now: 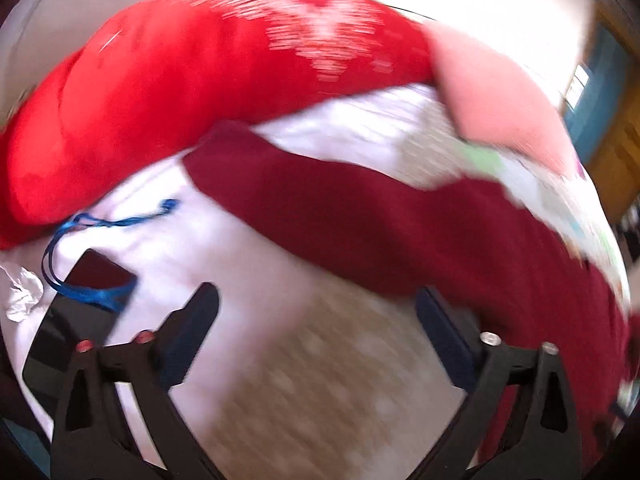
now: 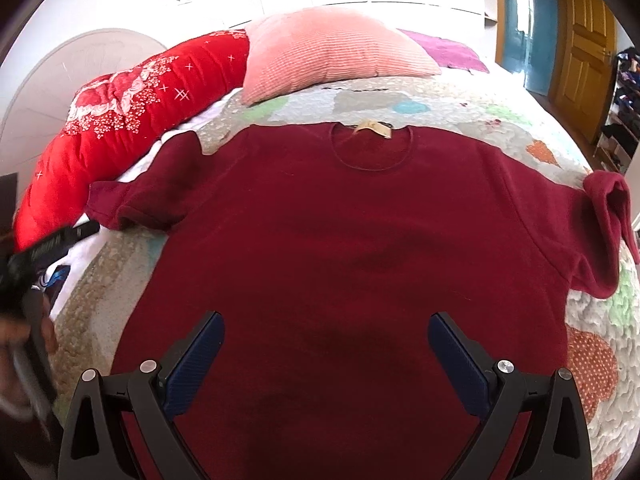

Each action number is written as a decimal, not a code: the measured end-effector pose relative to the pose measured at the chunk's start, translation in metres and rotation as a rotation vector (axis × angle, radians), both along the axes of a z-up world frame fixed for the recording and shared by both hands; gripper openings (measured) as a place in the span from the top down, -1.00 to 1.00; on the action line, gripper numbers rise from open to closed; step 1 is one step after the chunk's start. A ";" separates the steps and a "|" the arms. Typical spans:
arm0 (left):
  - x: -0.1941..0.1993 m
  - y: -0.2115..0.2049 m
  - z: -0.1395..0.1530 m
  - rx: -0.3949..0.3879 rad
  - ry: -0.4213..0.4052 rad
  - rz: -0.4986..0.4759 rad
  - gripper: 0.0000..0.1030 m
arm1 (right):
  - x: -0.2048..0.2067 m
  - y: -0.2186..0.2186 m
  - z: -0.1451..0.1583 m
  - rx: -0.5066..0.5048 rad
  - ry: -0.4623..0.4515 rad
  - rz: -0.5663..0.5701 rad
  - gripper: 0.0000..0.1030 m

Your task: Fold small clothes

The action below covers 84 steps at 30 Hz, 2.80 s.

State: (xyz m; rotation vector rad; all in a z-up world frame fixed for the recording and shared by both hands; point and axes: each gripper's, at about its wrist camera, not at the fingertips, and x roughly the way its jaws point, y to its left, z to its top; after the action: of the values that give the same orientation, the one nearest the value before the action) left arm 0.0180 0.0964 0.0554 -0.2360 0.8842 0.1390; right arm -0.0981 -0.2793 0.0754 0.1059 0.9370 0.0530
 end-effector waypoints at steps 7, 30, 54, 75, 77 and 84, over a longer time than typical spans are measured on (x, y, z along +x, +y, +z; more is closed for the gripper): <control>0.061 0.065 -0.038 -0.211 0.074 0.187 -0.53 | 0.010 0.008 -0.006 0.036 0.047 0.026 -0.97; 0.027 -0.059 0.148 -0.196 -0.339 -0.239 0.79 | 0.016 -0.027 -0.003 0.085 0.018 -0.043 -0.97; -0.026 -0.273 0.056 -0.340 -0.097 -0.768 -0.02 | -0.005 -0.169 0.017 0.105 -0.024 -0.321 -0.97; -0.001 -0.148 -0.025 -0.160 0.008 -0.384 -0.35 | 0.083 -0.139 -0.013 -0.241 -0.043 -0.065 0.84; 0.002 -0.142 -0.023 -0.156 -0.013 -0.366 -0.35 | 0.083 -0.139 0.002 -0.248 -0.086 -0.061 0.86; 0.008 -0.145 -0.029 -0.136 0.003 -0.368 -0.35 | 0.096 -0.140 0.022 -0.355 -0.168 -0.137 0.87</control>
State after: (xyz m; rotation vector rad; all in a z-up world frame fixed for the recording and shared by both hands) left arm 0.0265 -0.0483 0.0267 -0.1958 0.9265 -0.2630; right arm -0.0025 -0.4189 0.0973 -0.1610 0.7571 -0.2274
